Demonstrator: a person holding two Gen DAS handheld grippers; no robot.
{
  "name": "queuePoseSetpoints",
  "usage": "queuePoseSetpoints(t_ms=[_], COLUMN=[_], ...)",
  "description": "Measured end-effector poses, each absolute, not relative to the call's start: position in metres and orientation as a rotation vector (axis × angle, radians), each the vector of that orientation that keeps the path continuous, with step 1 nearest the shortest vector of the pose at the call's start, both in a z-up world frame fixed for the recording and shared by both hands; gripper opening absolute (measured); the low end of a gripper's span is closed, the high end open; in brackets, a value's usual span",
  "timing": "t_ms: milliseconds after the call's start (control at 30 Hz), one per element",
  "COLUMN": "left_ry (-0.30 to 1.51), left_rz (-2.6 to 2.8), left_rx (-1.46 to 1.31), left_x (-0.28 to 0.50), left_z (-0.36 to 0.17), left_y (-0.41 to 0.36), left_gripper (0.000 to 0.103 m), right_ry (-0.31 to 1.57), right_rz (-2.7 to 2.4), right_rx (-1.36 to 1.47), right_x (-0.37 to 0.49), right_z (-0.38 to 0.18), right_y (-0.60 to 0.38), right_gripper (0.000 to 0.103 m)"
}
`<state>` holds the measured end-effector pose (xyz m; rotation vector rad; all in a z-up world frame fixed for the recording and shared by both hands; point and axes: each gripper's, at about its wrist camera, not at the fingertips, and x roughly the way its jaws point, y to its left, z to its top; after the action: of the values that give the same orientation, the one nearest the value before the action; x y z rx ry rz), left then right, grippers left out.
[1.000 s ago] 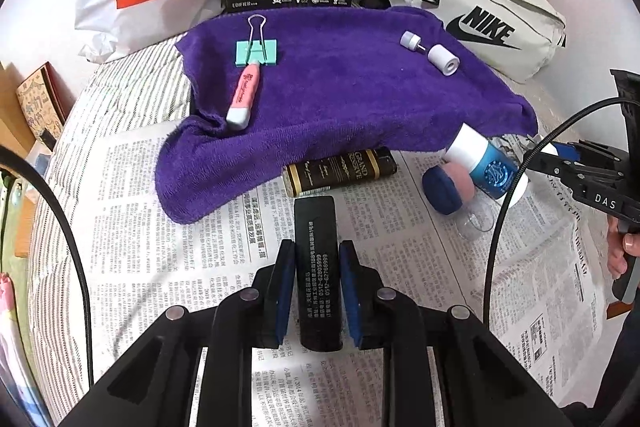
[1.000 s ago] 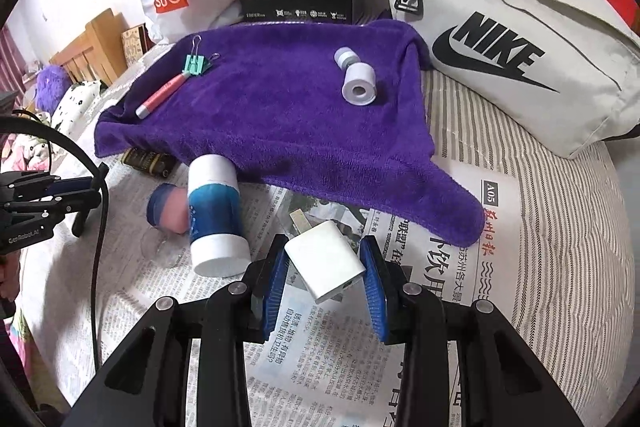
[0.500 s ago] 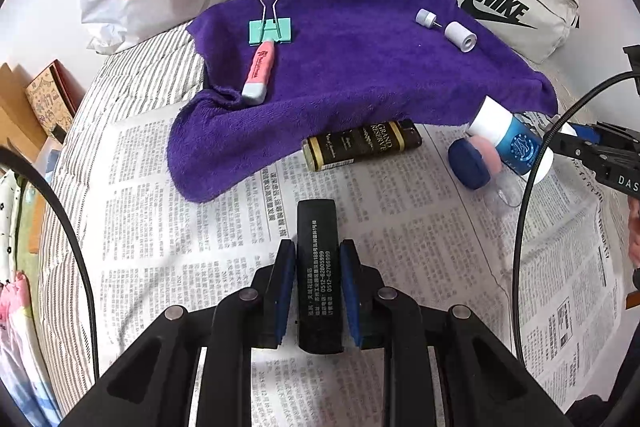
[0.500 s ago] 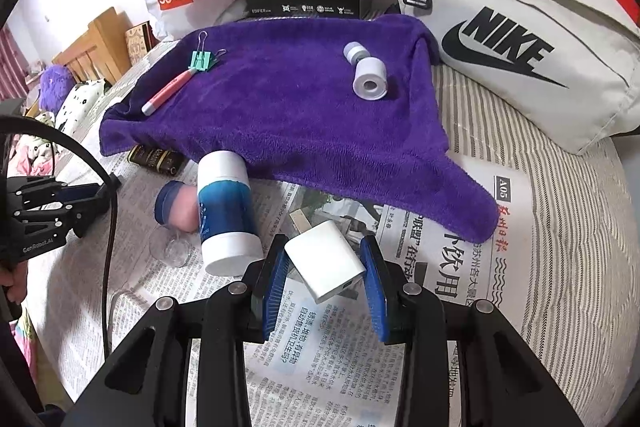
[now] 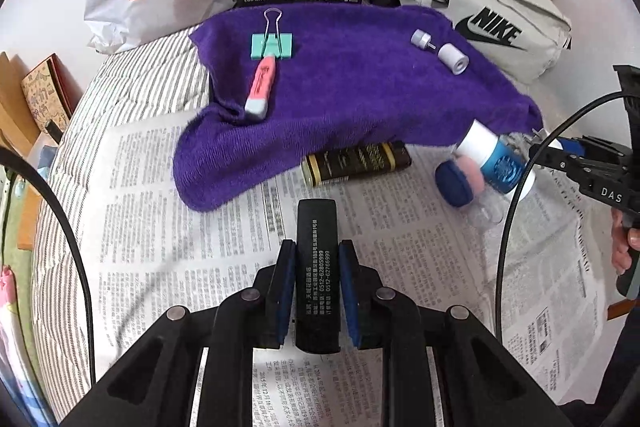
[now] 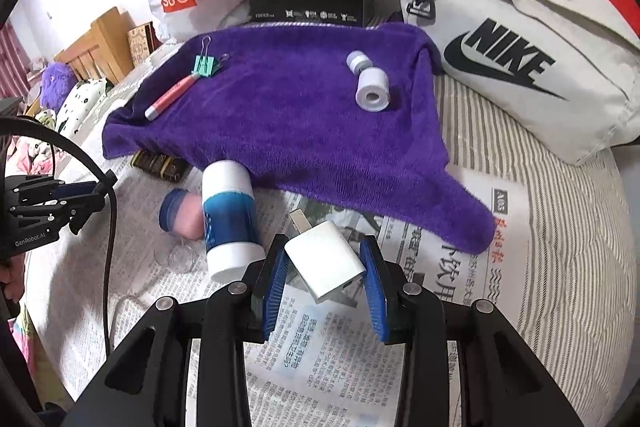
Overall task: Organize rigid objects
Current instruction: 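Carry the marker and the charger plug onto the purple towel with both tools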
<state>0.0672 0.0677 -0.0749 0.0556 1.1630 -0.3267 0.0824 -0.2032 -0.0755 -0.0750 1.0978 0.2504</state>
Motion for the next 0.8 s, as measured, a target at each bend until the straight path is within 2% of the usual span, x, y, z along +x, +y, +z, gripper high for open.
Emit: queuePoseSetpoints(t_ms=[367,800], left_ry=[1.110,1.083], left_rz=[-0.354,-0.395], left_rx=[0.070,0.078], left_x=[0.089,0.134], left_z=[-0.049,-0.042], left_y=[0.065,0.055], left_gripper=[0.021,0.021], right_ry=[1.074,1.075], right_rz=[0.259,0.237], right_rx=[-0.061,-0.061], right_x=[0.099,0.132], right_z=[-0.062,-0.060], right_y=[-0.202,-0.201], right_gripper=[0.036,0.036])
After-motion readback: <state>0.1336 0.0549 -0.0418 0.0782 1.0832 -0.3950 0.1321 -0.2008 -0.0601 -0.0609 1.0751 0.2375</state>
